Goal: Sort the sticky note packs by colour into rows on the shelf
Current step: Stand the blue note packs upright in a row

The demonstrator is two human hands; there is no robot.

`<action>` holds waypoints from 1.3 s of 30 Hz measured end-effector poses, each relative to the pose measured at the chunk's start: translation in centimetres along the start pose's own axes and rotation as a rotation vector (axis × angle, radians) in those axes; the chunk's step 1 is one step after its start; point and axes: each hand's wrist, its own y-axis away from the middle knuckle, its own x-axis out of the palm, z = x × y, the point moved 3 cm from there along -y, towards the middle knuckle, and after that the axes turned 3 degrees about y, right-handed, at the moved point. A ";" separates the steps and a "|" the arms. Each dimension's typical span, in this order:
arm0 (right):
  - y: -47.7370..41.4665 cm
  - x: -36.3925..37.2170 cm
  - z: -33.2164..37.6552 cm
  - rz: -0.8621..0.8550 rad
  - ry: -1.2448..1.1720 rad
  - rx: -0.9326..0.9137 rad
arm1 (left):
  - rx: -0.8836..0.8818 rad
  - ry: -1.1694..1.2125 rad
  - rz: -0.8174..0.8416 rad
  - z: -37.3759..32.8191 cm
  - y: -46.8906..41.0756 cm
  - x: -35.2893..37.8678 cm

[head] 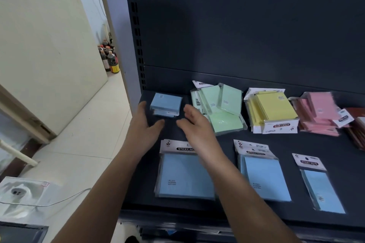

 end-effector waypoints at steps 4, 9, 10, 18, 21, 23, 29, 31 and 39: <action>-3.0 2.0 -0.8 -0.047 -0.053 0.152 | -0.012 -0.033 0.091 0.2 -2.3 0.9; -3.8 2.0 -1.3 -0.119 -0.122 0.186 | -0.069 0.211 -0.148 -0.2 -3.1 0.1; -3.8 1.9 -1.3 -0.137 -0.148 0.192 | -0.077 0.260 -0.190 -0.3 -3.2 -0.2; -3.2 1.7 -1.2 -0.380 -0.549 0.156 | -0.125 0.508 -0.123 -2.2 -2.3 -1.1; -2.3 0.6 -0.4 -0.465 -0.834 0.102 | -0.059 0.542 0.070 -3.9 -0.7 -0.5; -1.7 -0.5 0.1 -0.474 -0.907 0.072 | 0.007 0.499 0.185 -5.2 0.3 0.4; 1.4 -6.8 0.9 -0.604 -0.741 -0.050 | 0.028 0.555 0.356 -7.9 2.7 5.2; 2.9 -9.1 0.5 -0.628 -0.673 -0.086 | 0.025 0.580 0.371 -8.3 3.4 7.5; 9.4 -19.6 -4.7 -0.957 -0.434 -0.007 | 0.017 0.606 0.595 -9.9 9.0 18.7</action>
